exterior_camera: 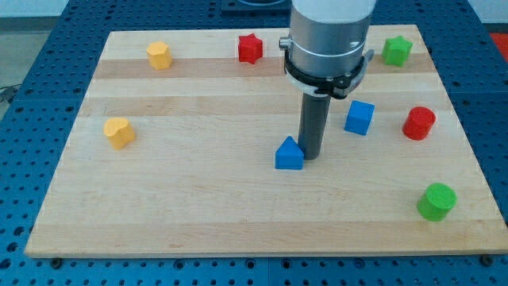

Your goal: Move the blue triangle to the center of the board

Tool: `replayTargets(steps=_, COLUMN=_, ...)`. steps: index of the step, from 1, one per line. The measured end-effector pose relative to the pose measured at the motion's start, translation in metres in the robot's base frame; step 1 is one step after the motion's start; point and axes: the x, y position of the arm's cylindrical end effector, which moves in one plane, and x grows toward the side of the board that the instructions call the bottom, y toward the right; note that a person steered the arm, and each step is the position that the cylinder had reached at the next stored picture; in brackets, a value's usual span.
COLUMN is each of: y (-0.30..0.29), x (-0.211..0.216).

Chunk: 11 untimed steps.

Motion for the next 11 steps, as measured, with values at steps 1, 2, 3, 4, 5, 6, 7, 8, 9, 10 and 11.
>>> replayTargets(steps=1, y=-0.012, x=0.001)
replayTargets(steps=2, y=0.007, x=0.019)
replayTargets(steps=3, y=0.006, x=0.058)
replayTargets(steps=4, y=0.005, x=0.068)
replayTargets(steps=5, y=-0.005, x=0.067)
replayTargets(steps=6, y=-0.03, x=0.041)
replayTargets(steps=7, y=-0.05, x=0.001)
replayTargets(steps=8, y=-0.065, x=-0.041)
replayTargets(steps=9, y=-0.078, x=-0.047)
replayTargets(steps=10, y=-0.079, x=-0.047)
replayTargets(steps=11, y=-0.08, x=-0.016)
